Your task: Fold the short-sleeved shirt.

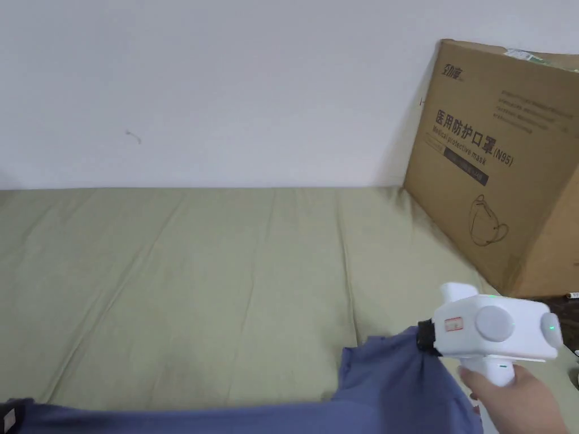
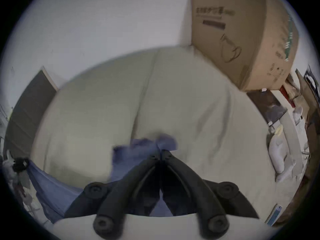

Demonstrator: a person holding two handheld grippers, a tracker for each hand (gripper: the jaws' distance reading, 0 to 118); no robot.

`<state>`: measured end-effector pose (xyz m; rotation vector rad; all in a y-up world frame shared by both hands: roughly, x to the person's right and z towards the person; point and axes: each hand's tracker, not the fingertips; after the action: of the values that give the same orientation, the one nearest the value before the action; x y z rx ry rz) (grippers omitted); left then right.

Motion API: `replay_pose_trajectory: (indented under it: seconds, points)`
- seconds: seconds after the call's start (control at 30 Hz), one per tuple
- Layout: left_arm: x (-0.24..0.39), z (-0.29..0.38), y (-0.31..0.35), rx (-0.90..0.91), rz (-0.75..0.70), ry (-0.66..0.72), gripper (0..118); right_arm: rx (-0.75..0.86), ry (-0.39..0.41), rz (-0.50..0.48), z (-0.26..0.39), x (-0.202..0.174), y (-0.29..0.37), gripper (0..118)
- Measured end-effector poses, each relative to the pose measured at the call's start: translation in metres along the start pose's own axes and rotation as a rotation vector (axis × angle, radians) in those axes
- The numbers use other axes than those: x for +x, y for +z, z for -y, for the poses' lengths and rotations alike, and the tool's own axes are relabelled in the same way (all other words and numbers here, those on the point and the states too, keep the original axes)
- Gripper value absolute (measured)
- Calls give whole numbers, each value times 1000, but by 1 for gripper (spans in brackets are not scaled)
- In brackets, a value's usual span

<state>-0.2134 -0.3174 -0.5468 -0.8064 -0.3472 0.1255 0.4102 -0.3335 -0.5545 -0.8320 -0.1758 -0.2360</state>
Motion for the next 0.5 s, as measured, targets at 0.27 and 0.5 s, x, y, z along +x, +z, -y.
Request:
replay_pose_trajectory:
  seconds: [0.27,0.5]
  points:
    - [1,-30,33,182,-1,9,2,202,-14,-35,-23,4,85,0]
    - [9,18,63,83,15,-55,2,154,-30,-51,69,26,139,0]
